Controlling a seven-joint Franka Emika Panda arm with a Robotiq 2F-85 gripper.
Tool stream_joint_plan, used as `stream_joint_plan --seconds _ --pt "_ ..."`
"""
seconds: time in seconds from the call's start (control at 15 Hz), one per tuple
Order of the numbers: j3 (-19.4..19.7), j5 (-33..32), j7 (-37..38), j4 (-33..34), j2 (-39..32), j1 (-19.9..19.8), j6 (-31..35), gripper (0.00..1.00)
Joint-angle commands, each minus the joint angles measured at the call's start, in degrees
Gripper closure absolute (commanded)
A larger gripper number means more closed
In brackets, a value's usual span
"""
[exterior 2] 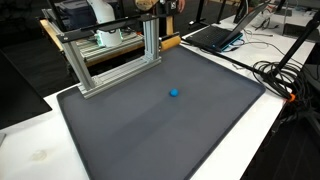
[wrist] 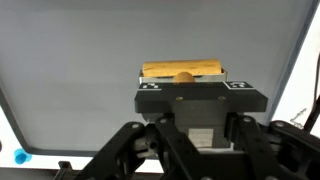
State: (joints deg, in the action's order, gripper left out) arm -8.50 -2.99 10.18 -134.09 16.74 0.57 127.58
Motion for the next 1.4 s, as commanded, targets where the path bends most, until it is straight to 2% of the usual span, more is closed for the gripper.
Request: stream_joint_plan --seconds 0.0,0.67,1.33 --pt "1.5 -1.1 1.6 4.4 -5.7 -0.4 3.1 0.78" --pt "5.6 -3.3 3.3 14.7 -20.0 -0.6 7.5 0.78" --pt "8.2 -2.3 2.8 17.1 -26.1 -0.2 8.6 0.78"
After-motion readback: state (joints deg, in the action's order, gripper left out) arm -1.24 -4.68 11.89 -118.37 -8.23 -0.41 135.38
